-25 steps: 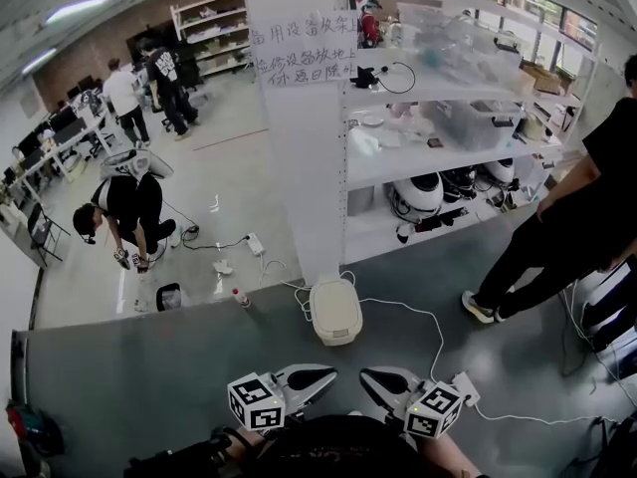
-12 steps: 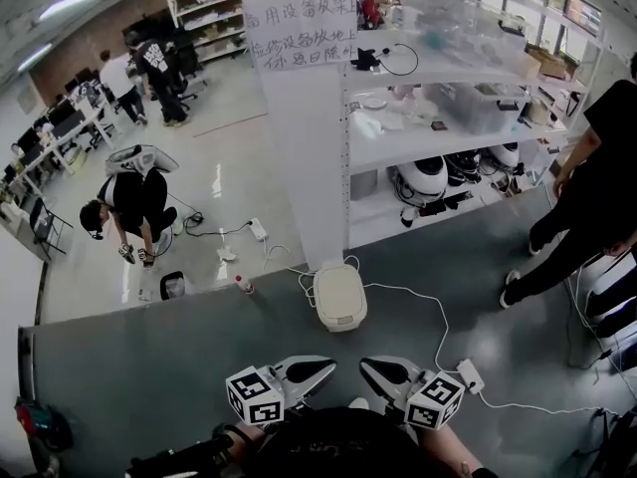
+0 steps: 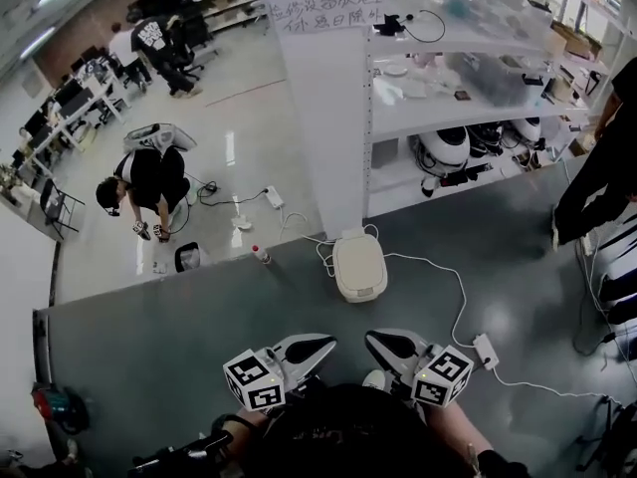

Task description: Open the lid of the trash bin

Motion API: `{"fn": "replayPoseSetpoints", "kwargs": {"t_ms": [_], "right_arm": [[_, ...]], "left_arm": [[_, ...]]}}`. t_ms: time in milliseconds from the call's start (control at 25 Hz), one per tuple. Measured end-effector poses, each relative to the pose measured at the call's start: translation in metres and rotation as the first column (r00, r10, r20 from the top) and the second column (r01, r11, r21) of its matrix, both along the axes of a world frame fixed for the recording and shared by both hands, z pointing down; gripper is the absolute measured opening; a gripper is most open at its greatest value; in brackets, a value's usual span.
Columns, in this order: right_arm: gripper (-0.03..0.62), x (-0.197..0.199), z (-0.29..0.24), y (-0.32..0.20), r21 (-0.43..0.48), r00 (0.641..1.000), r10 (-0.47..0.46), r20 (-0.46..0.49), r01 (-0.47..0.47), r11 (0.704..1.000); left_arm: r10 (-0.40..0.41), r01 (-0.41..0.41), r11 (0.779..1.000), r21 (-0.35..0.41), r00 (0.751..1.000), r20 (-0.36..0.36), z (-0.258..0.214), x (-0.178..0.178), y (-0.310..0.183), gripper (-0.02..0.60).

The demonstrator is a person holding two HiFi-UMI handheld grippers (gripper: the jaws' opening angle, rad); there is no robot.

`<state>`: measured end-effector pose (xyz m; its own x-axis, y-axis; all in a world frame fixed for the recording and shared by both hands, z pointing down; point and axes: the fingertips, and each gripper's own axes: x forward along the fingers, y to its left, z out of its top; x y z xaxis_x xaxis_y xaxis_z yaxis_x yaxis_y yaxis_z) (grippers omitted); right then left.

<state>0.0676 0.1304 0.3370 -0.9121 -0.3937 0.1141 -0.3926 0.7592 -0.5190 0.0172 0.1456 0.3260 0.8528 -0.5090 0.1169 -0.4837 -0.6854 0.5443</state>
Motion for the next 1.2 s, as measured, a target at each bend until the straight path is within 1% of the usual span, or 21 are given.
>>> {"fn": "replayPoseSetpoints", "kwargs": {"t_ms": [280,440,600,760,960,1080,1200], "right_arm": [[0.008,-0.027,0.003,-0.025,-0.003,0.998,0.060,0.008,-0.060,0.998],[0.008,-0.036,0.020,-0.032,-0.045,0.994,0.112,-0.008,-0.112,0.993],[0.008,-0.046,0.032,-0.045,-0.072,0.985,0.168,-0.038,-0.171,0.983],[0.008,-0.051,0.047,-0.064,-0.098,0.968,0.243,-0.065,-0.248,0.964],[0.008,-0.055,0.067,-0.086,-0.110,0.934,0.335,-0.120,-0.348,0.931],[0.008,-0.062,0.083,-0.097,-0.121,0.911,0.383,-0.152,-0.402,0.908],[0.008,-0.068,0.095,-0.104,-0.114,0.886,0.425,-0.188,-0.449,0.886]], "left_arm": [[0.044,-0.044,0.999,0.008,0.999,0.017,-0.001,-0.033,-0.023,0.003],[0.066,-0.066,0.998,-0.023,0.998,0.009,0.012,-0.050,-0.031,0.003],[0.092,-0.092,0.995,-0.036,0.996,-0.002,0.016,-0.070,-0.043,0.003],[0.123,-0.123,0.991,-0.053,0.992,-0.009,0.022,-0.092,-0.056,0.002],[0.164,-0.163,0.985,-0.050,0.986,0.014,0.029,-0.119,-0.071,0.002],[0.204,-0.203,0.978,-0.054,0.979,0.026,0.039,-0.135,-0.078,0.003],[0.255,-0.253,0.966,-0.057,0.967,0.029,0.046,-0.147,-0.078,0.003]]}}
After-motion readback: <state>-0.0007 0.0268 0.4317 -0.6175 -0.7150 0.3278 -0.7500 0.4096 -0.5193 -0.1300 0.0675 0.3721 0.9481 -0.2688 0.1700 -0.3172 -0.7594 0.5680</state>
